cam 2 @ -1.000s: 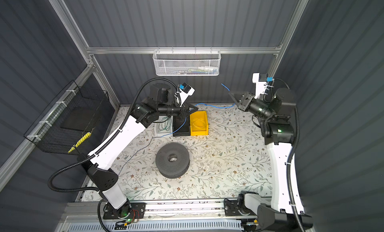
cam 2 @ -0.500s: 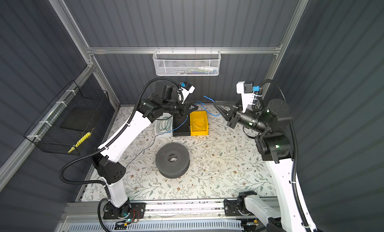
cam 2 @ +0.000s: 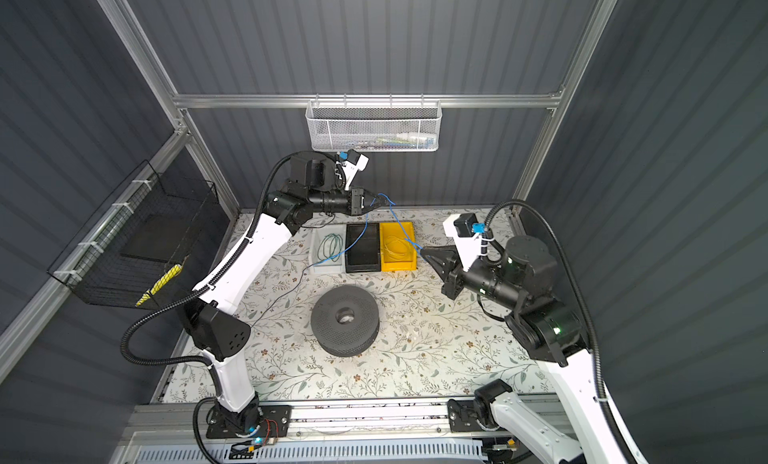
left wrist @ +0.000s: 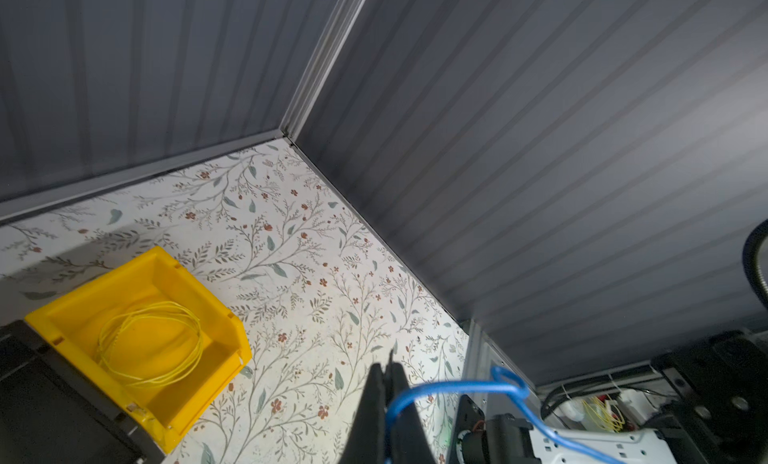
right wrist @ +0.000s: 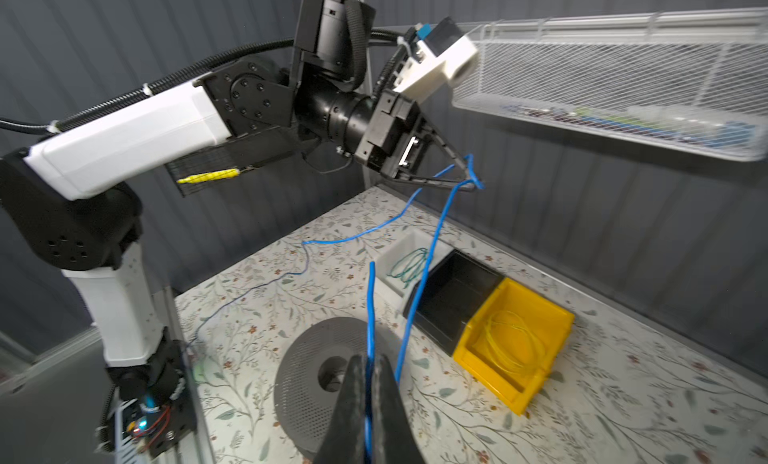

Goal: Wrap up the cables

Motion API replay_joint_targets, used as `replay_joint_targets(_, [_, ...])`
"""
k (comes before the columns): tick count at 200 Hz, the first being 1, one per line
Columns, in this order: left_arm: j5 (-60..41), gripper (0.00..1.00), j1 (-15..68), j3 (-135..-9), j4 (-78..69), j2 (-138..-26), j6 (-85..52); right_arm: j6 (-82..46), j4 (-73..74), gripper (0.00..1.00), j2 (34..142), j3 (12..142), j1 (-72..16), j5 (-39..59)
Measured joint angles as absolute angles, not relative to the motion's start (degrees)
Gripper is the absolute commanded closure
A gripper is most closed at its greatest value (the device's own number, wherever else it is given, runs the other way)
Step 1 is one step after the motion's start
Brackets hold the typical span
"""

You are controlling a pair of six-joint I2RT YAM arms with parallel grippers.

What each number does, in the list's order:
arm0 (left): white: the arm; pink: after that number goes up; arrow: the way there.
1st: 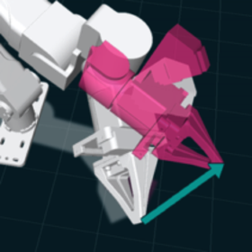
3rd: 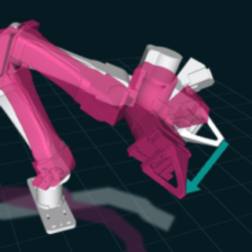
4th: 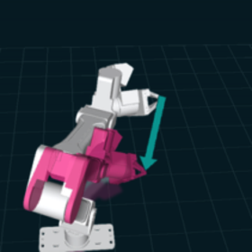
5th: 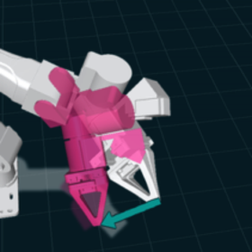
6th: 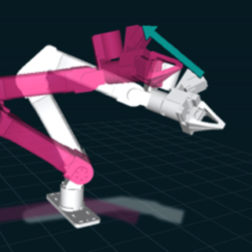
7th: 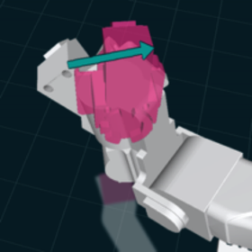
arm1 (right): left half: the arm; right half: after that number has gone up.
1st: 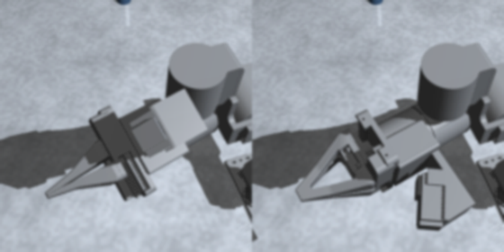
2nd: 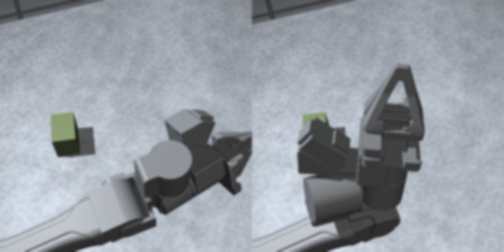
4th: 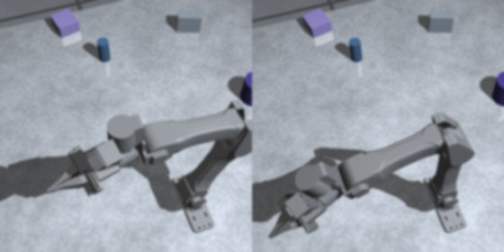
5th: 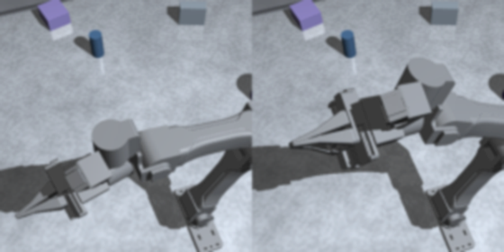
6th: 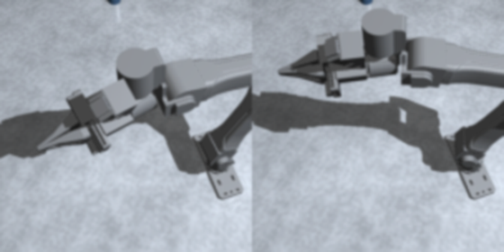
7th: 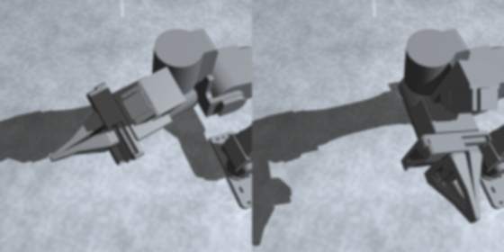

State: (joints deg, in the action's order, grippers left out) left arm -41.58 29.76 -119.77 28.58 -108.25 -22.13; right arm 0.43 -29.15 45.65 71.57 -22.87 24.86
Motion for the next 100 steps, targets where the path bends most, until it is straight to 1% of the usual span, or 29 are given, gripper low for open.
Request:
replay_joint_targets(39, [-45.36, 1.0, 29.8, -119.52, 26.83, -108.22, -22.98, 3.55, -24.6, 1.0, 38.72, 67.61, -23.42, 11.79])
replay_joint_targets(67, [-47.55, 1.0, 29.8, -118.63, 24.73, -107.63, -23.83, 5.65, -18.33, 1.0, 34.0, 60.93, -23.79, 4.4])
replay_joint_targets(100, [-50.04, 1.0, 29.67, -116.42, 22.04, -106.37, -23.88, 6.31, -14.09, 1.0, 33.28, 59.24, -24.08, -3.31])
